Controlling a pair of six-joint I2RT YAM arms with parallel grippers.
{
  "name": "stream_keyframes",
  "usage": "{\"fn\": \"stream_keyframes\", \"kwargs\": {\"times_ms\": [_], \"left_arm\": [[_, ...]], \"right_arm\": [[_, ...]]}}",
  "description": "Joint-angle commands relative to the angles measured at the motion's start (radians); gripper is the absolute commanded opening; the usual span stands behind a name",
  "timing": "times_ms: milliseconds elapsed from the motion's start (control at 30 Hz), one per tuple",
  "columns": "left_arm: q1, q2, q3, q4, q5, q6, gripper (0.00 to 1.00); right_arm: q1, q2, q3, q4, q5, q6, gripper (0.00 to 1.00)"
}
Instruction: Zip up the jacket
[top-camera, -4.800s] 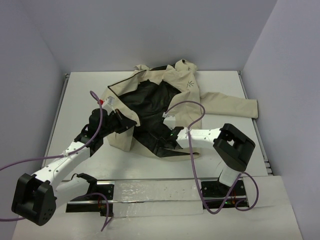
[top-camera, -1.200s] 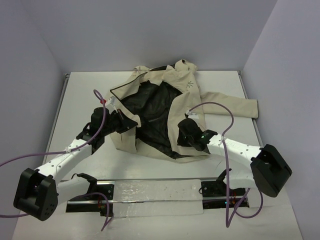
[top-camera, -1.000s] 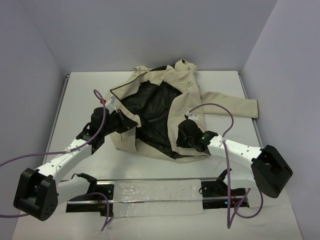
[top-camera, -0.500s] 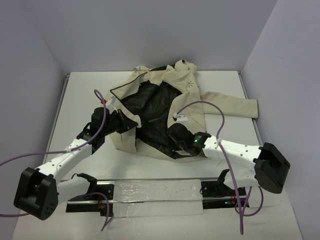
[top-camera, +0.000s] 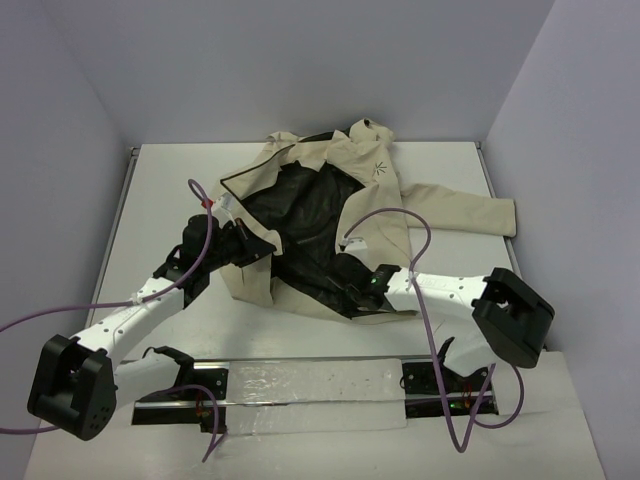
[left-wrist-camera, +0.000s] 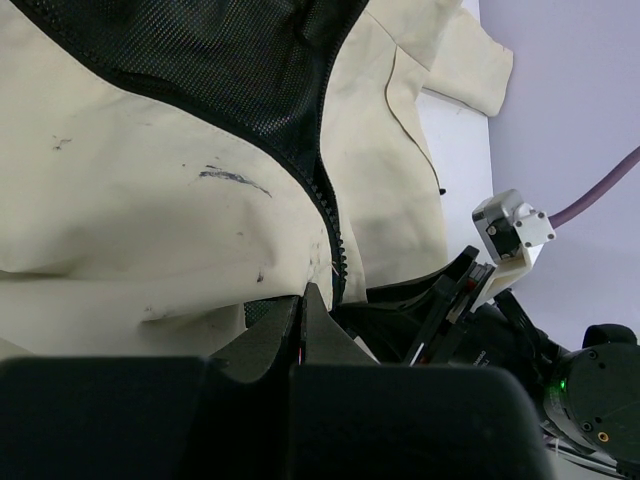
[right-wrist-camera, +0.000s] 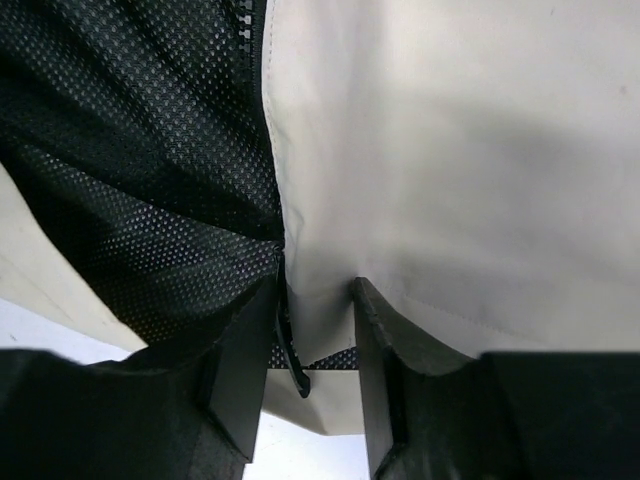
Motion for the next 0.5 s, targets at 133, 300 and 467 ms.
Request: {"fn": "stream_keyframes", "kwargs": {"times_ms": [133,300,467], "left_arm": [[0.003,-0.012,0.025,0.027,0.01,0.017,0.0],[0.004,-0.01,0.026,0.027,0.01,0.017,0.0],[0.004,-0.021,0.043,0.007,0.008,0.028,0.0]], "right_arm": [[0.004,0.018,0.038,0.013,0.047,0.003,0.28],[0.004,-0.013,0.031,0.025,0.046,0.001,0.0],[-0.033,-0.184,0.0,0.09,-0.047,-0.047,0.0]]}}
